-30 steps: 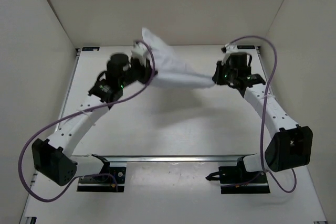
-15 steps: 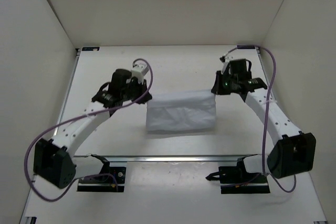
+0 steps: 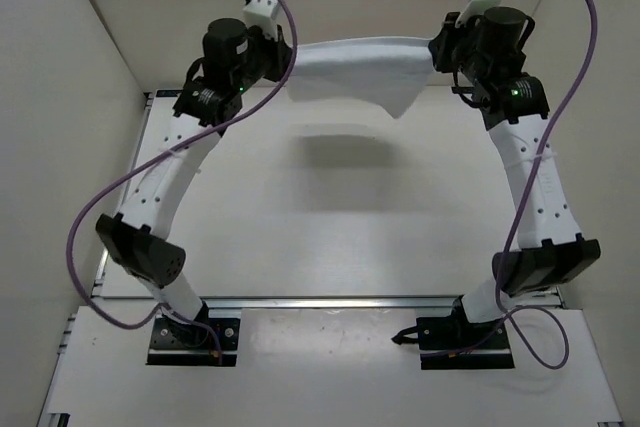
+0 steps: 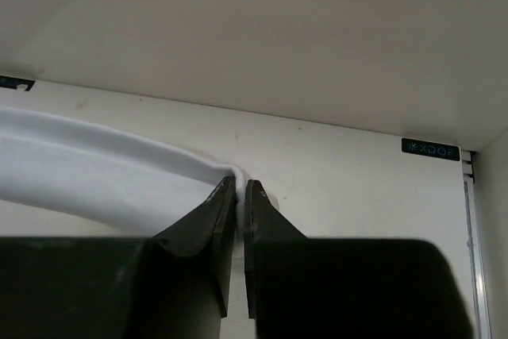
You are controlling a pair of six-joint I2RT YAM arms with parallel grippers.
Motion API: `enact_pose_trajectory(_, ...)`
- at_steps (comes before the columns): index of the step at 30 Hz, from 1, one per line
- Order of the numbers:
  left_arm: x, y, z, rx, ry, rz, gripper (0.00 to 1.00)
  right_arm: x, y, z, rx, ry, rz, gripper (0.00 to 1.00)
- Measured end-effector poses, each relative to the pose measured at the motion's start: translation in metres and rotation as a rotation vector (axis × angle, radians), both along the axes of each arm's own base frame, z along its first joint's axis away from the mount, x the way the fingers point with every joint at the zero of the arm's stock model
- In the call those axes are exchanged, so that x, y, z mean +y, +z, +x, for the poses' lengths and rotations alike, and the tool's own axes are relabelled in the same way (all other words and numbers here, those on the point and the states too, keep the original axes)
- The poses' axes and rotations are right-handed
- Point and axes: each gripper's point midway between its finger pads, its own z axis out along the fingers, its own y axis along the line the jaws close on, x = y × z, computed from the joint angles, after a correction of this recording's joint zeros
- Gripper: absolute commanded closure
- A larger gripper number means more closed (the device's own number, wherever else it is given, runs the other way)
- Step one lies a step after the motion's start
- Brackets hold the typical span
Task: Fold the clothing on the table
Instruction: Fold the skirt
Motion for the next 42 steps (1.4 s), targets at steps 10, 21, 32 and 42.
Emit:
enact_pose_trajectory(10,0.024,-0.115,-0.116,0.155,-0.062,0.047,1.0,0.005,-0.183,-0.079,0.342,0.064,-0.025,1.0)
enact_pose_trajectory(21,0.064,-0.237,-0.232,0.524,-0.055,0.028,1.0,0.052,-0.299,-0.197,0.733,0.239,0.035,1.0)
enact_pose_trajectory(32,0.083,-0.303,-0.225,0.776,0.123,0.042,1.0,0.089,-0.349,-0.169,0.877,0.311,0.018,1.0)
enact_pose_trajectory(42,0.104,-0.331,-0.232,0.83,0.242,0.025,0.67,0.11,-0.364,-0.162,0.898,0.36,0.006,0.86)
